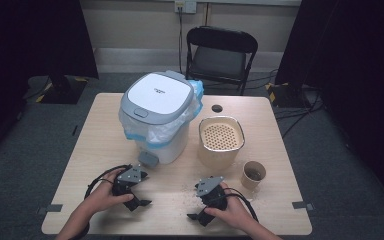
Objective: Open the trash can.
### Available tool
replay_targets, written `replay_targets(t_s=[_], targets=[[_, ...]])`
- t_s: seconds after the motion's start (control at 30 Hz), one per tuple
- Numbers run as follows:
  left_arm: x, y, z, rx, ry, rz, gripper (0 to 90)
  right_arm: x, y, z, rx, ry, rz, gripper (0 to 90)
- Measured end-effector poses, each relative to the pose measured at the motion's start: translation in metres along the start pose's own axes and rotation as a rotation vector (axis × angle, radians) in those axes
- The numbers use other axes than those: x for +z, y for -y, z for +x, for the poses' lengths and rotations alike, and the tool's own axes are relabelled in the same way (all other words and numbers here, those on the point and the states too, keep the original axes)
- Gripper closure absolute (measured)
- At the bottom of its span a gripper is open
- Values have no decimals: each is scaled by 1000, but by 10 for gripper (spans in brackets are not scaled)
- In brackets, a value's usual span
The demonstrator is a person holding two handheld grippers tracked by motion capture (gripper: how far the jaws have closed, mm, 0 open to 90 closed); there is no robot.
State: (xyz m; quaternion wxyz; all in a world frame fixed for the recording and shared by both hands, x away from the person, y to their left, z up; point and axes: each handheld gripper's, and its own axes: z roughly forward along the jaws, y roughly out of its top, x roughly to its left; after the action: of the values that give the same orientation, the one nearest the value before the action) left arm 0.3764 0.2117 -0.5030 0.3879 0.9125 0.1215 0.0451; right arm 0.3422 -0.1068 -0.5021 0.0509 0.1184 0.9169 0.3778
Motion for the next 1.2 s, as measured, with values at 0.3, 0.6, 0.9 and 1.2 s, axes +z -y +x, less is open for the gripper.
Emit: replay_targets(t_s=[0.3, 0.6, 0.9, 1.2], targets=[[1, 0, -1, -16, -11, -6, 1, 1, -1, -2, -10, -8, 0, 0], [-8, -6, 1, -85, 6, 11, 150, 2, -2, -4, -12, -13, -1, 0], [-25, -22, 2, -148, -17, -3, 165, 3, -3, -4, -13, -15, 0, 0], [-44, -38, 5, -228, -45, -23, 160, 3, -3, -4, -13, -15, -1, 0]])
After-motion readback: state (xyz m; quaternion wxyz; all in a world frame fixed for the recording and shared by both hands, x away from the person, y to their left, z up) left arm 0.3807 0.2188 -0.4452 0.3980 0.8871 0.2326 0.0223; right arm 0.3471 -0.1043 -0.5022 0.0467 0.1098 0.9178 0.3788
